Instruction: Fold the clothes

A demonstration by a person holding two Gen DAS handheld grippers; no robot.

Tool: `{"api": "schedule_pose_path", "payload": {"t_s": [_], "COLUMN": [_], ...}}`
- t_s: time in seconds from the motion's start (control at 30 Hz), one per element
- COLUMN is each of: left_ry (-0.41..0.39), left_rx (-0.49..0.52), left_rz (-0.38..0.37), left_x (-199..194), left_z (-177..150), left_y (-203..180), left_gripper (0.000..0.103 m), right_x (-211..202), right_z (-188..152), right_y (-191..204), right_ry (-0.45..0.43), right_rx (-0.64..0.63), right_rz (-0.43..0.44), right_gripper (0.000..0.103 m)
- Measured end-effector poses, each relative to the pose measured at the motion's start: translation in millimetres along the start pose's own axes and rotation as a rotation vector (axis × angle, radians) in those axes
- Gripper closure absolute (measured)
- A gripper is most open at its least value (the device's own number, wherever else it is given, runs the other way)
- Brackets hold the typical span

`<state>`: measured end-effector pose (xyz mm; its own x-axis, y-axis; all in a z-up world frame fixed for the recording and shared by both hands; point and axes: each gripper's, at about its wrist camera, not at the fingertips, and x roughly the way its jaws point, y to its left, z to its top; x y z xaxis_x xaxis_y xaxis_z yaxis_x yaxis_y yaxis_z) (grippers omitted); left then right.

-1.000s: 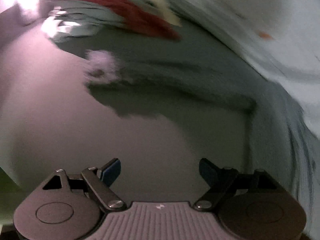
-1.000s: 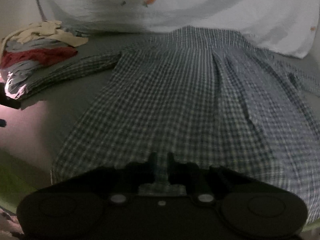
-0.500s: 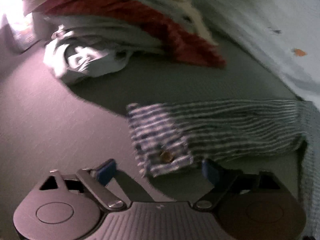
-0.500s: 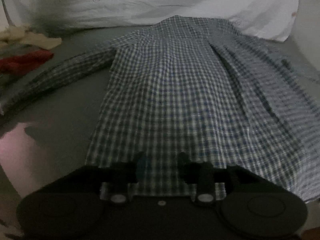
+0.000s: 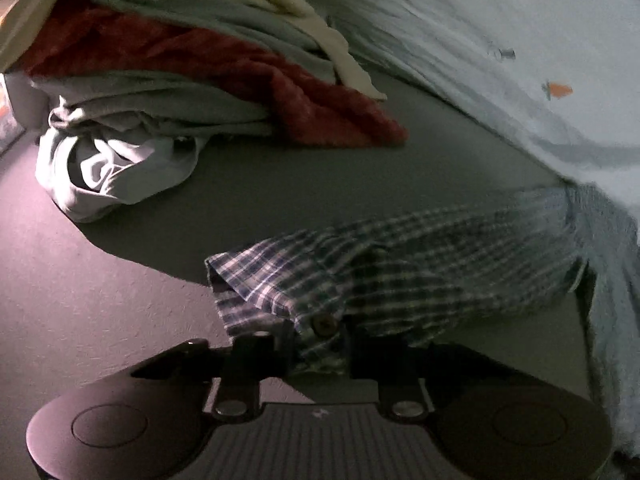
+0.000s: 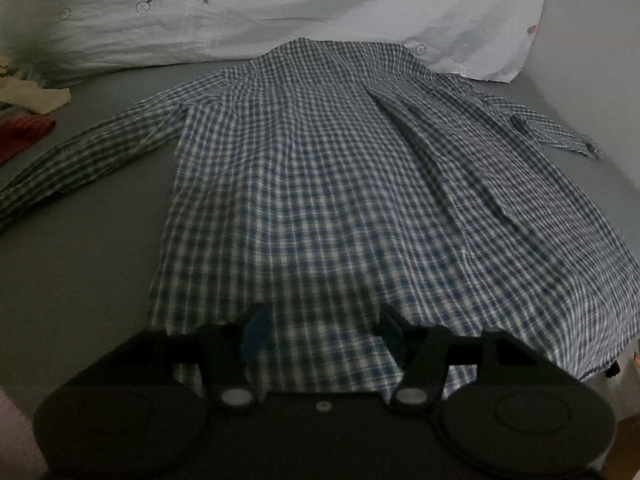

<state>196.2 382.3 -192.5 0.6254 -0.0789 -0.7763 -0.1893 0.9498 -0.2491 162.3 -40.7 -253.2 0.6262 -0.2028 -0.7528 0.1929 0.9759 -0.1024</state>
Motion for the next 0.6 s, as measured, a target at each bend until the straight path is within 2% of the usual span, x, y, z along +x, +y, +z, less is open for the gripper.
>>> {"api": "schedule_pose_path", "payload": {"t_s": [0.17,0.33,0.43,0.5,0.6], "left_ry": [-0.073,-0.193,-0.253,-0.292,-0.253], "left_rx": [0.003,0.089,0.17,0.283,0.47], "left_rz": [-0.092,-0.213,-0.384,-0.512,-0.705], "left_x": [-18,-48,-68,-84,-100], "left_z": [23,63,88,92,69], "left_y": [-12,-67,-136,-196,-294], "left_gripper": [0.088,0.089,0.089,0.089,0.085], "right_x": [3,5,6,5,3], "right_z": [3,9,11,11,11], "right_y": [4,3,-4,-15,-47], "right_ry": [-0.006,0.001,0.0,-0.008,-0.013], "right_rx": [0.002,-0.01,-0.007,0.009,0.082], "right_rz": [-0.003,0.013,0.007,-0.042,-0.083], "right_gripper": [0.041,0.042,0.043,0.045,0.045]}}
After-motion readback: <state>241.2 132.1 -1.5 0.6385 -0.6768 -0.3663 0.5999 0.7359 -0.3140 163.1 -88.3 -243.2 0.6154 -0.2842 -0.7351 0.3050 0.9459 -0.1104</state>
